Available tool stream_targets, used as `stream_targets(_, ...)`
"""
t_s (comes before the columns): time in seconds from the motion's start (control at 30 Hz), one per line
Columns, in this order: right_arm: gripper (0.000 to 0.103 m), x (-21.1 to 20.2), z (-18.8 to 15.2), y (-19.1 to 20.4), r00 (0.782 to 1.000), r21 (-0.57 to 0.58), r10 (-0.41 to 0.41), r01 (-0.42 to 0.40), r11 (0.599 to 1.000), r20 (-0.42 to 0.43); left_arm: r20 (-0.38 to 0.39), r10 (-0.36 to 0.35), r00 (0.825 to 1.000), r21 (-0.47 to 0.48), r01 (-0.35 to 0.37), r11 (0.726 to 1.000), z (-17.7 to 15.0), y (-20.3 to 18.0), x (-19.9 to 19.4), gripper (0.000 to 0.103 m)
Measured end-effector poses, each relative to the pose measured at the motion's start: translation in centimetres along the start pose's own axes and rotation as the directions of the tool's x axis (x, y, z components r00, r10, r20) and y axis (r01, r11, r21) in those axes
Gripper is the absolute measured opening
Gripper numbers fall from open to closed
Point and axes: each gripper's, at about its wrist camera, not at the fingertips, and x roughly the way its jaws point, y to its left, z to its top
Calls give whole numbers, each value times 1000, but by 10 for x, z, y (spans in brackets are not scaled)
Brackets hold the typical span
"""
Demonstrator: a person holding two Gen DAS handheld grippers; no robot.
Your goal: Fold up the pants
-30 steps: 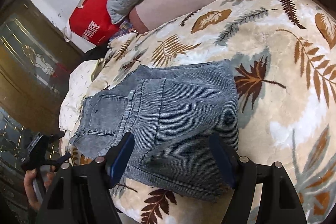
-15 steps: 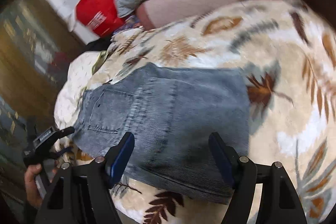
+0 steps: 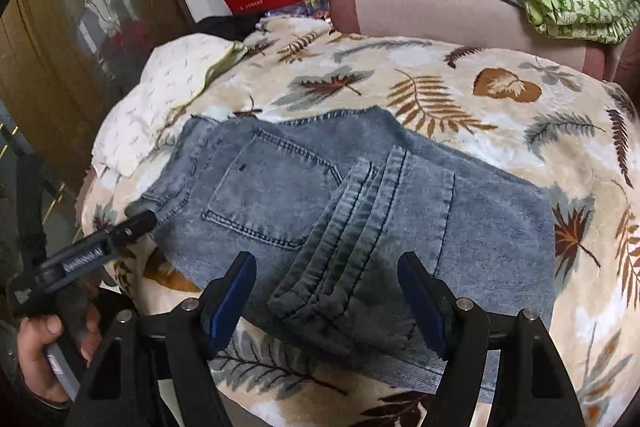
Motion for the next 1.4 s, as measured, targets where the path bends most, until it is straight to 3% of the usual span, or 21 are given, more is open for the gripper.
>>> stream_targets(0.17, 76, 3, -3, 1, 1000, 5, -3, 3, 1000, -17, -17, -23, 1000, -22, 23, 999, -1, 6, 4, 103)
stream_targets(0.27, 76, 3, -4, -1, 1000, 13, -1, 2, 1000, -21, -40, -112, 993, -112, 106, 988, 0, 22, 7, 103)
stream_targets(0.3, 76, 3, -5, -3, 1000, 20, 2, -1, 1000, -22, -42, -158, 987, -164, 149, 975, 1, 30, 8, 103)
stream_targets(0.37, 76, 2, -6, -7, 1000, 39, 9, -8, 999, -22, -59, -264, 963, -300, 235, 924, 0, 49, 17, 103)
stream_targets(0.43, 76, 1, -9, -10, 1000, 51, 16, -16, 999, -13, -64, -293, 954, -349, 254, 902, 0, 55, 23, 103)
stream_targets(0.7, 76, 8, -26, -44, 998, 140, 63, -60, 988, -17, -77, -257, 963, -348, 216, 912, 0, 43, 33, 103)
stream_targets(0.87, 76, 7, -33, -70, 995, 222, 103, -101, 970, 4, -90, -279, 956, -390, 224, 893, 5, 44, 43, 103)
stream_targets(0.97, 76, 8, -35, -75, 992, 233, 122, -122, 965, 11, -94, -336, 937, -427, 267, 864, 12, 43, 49, 103)
stream_targets(1.07, 76, 7, -35, -75, 989, 230, 145, -145, 962, 17, -102, -324, 941, -471, 241, 848, 13, 48, 52, 103)
stream_targets(1.2, 76, 2, -34, -75, 987, 226, 158, -162, 961, 34, -113, -314, 943, -460, 230, 857, 17, 42, 54, 103)
stream_targets(1.37, 76, 2, -35, -75, 987, 233, 155, -158, 960, 32, -108, -338, 935, -484, 248, 839, 29, 37, 66, 102)
stream_targets(1.4, 76, 1, -35, -74, 988, 231, 151, -154, 961, 35, -92, -361, 928, -480, 276, 833, 32, 35, 67, 95)
